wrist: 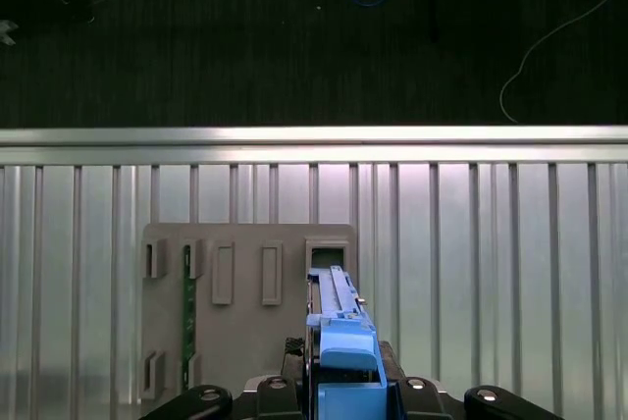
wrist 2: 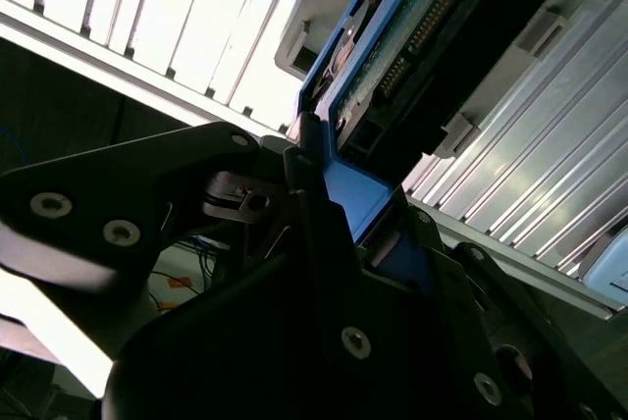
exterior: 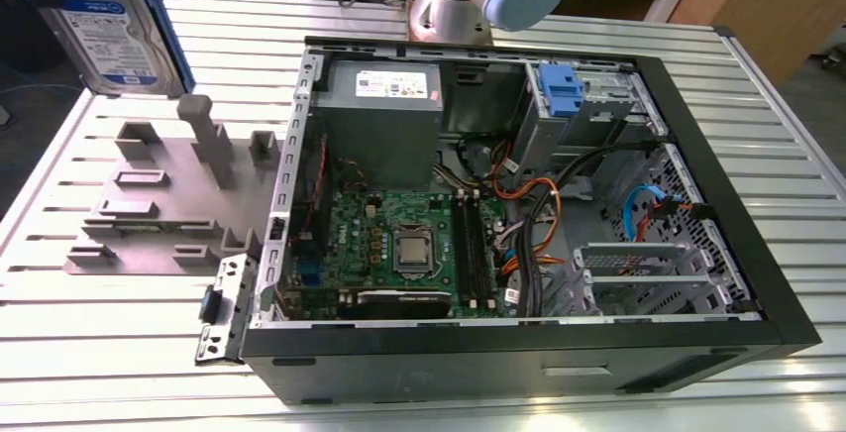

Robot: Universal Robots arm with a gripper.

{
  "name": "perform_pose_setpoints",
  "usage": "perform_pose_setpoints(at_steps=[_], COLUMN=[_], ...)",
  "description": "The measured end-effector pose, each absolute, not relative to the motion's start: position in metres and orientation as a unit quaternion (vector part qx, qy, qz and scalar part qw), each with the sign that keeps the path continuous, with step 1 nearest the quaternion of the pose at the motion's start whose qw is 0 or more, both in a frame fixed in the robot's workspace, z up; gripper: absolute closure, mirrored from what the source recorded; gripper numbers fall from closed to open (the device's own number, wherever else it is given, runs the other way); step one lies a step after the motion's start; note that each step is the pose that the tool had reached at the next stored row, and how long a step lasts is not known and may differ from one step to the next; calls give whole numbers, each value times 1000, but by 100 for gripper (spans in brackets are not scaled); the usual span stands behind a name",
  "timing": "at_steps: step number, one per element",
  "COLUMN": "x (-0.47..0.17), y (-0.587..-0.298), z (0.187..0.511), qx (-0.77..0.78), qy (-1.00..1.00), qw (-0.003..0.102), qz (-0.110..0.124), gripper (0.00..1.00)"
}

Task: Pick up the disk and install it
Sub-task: 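Pick up the disk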

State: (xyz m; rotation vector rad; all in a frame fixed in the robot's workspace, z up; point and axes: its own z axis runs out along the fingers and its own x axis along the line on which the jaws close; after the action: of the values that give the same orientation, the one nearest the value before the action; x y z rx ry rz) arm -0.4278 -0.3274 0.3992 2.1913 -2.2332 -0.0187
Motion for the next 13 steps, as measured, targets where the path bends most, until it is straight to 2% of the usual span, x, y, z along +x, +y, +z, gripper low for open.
perform_pose_setpoints(at_steps=[13], x=[-428], y=[-327], z=[406], qx=[700], qy=[-714], qw=[6], qz=[-6], gripper=[64])
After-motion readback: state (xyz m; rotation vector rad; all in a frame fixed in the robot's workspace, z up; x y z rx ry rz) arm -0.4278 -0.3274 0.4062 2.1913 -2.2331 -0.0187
